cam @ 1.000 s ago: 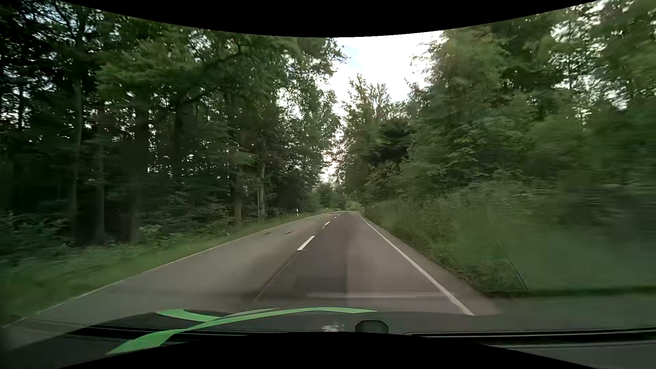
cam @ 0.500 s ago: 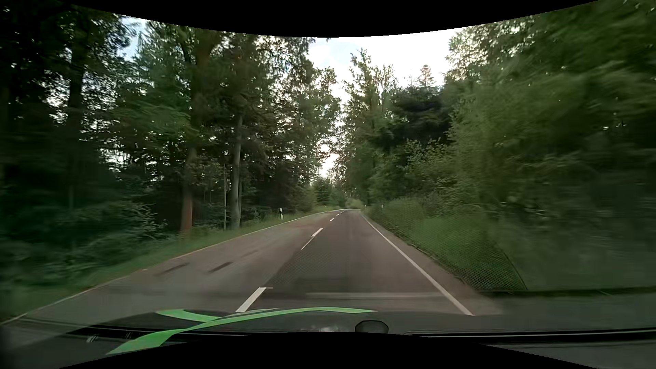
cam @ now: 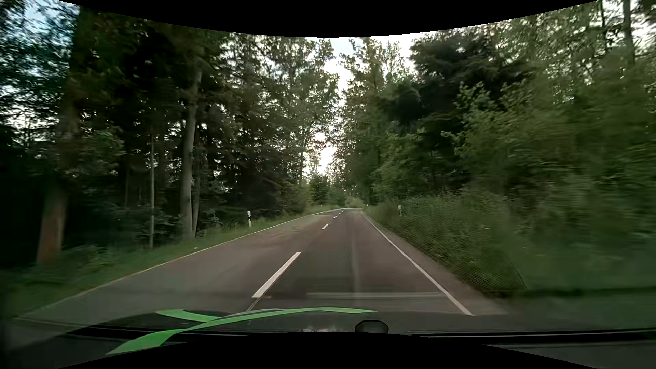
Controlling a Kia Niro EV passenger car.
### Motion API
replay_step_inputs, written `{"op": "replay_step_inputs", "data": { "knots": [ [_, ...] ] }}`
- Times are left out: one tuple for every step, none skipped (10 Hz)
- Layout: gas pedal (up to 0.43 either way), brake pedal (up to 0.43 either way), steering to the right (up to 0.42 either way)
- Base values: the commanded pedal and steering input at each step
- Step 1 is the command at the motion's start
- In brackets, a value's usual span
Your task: Follow the waypoints while adhering to traffic rules and regulations
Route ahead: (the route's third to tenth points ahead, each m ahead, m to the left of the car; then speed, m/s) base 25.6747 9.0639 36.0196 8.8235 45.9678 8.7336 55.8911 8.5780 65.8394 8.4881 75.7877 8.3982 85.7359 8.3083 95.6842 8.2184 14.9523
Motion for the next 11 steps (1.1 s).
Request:
{"op": "replay_step_inputs", "data": {
  "knots": [
    [0.0, 0.0, 0.0],
    [0.0, 0.0, 0.0],
    [0.0, 0.0, 0.0],
    [0.0, 0.0, 0.0],
    [0.0, 0.0, 0.001],
    [0.0, 0.0, 0.003],
    [0.0, 0.0, 0.005],
    [0.0, 0.0, 0.004],
    [0.0, 0.0, 0.004],
    [0.0, 0.0, 0.005],
    [0.0, 0.0, 0.004]
  ]
}}
